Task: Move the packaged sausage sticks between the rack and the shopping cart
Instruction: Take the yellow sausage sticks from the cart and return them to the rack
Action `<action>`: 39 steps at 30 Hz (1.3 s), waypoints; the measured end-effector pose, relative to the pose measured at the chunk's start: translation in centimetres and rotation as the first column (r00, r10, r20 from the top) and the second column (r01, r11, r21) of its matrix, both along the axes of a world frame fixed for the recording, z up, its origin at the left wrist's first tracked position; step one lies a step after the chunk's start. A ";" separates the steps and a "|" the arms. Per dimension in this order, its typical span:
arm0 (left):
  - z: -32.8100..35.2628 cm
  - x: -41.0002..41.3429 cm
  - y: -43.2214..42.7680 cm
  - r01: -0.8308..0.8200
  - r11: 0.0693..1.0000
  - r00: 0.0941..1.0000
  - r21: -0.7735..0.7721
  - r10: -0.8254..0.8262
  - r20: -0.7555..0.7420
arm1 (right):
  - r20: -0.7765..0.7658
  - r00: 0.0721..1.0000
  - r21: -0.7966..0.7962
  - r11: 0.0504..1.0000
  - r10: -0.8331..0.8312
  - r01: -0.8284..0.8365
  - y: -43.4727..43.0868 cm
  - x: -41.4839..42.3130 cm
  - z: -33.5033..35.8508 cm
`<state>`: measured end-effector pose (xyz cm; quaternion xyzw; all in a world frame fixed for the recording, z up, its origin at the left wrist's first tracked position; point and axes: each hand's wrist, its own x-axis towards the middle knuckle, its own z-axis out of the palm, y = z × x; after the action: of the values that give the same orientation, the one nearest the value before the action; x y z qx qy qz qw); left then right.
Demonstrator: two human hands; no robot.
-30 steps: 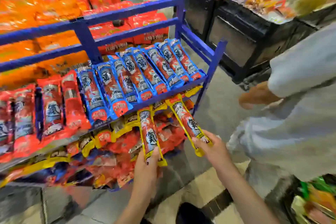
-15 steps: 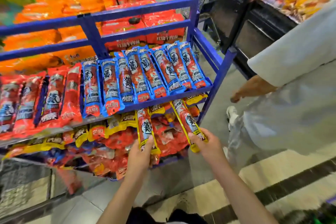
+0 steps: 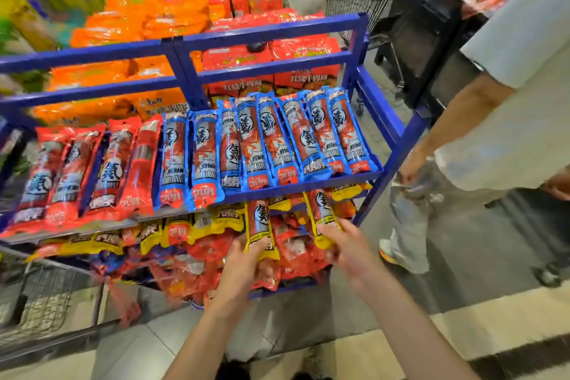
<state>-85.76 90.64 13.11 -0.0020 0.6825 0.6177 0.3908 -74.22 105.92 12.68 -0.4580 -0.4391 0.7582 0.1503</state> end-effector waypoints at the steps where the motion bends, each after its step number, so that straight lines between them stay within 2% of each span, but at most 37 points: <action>1: -0.2 -0.2 0.1 -0.014 1.000 1.000 -0.018 0.014 -0.011 | -0.057 0.998 -0.082 0.997 -0.008 0.003 0.3 -0.2 0.0; 4: -0.4 -1.0 0.5 -0.035 0.996 0.999 -0.081 0.033 -0.022 | -0.137 0.985 -0.269 0.961 -0.101 0.061 1.2 -1.1 -0.2; 6: -0.5 -1.5 0.9 -0.038 0.995 0.999 -0.096 0.039 0.003 | -0.109 0.984 -0.306 0.947 -0.138 0.099 1.6 -1.7 -0.4; 10: -0.2 -2.3 2.1 -0.105 0.994 0.991 -0.042 0.108 0.079 | 0.014 0.997 -0.234 0.969 -0.071 0.072 1.7 -3.2 -0.3; 14: -0.3 -3.2 2.8 -0.178 0.983 0.973 0.050 0.168 0.155 | 0.027 0.996 -0.243 0.966 -0.085 0.089 1.5 -4.6 0.5; 21: -0.9 -4.1 4.8 -0.214 0.976 0.961 -0.032 0.216 0.172 | 0.052 0.997 -0.241 0.968 -0.064 0.075 1.8 -5.9 0.3; 26: -0.5 -4.5 5.7 -0.177 0.983 0.966 -0.045 0.182 0.183 | 0.041 0.998 -0.210 0.976 -0.050 0.058 1.8 -5.8 -0.1; 28: -0.5 -4.2 5.0 -0.156 0.987 0.970 -0.035 0.160 0.182 | 0.060 0.998 -0.186 0.983 0.011 0.001 1.2 -5.2 -0.1; 32: -0.8 -4.1 1.6 -0.145 0.989 0.976 -0.030 0.148 0.159 | 0.219 0.946 -0.112 0.969 0.241 -0.221 -0.9 -4.1 -0.4; 36: -2.3 -4.2 -4.6 -0.152 0.977 0.979 -0.151 0.170 0.113 | 0.324 0.846 -0.010 0.896 0.424 -0.445 -3.8 -4.6 -1.9; 39: -3.7 -4.4 -10.6 -0.175 0.949 0.979 -0.263 0.196 0.056 | 0.374 0.760 0.061 0.804 0.532 -0.592 -6.4 -6.1 -3.2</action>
<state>-90.16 80.04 9.46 -0.1420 0.7370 0.5575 0.3547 -80.29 99.53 9.43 -0.4129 -0.6403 0.6359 -0.1229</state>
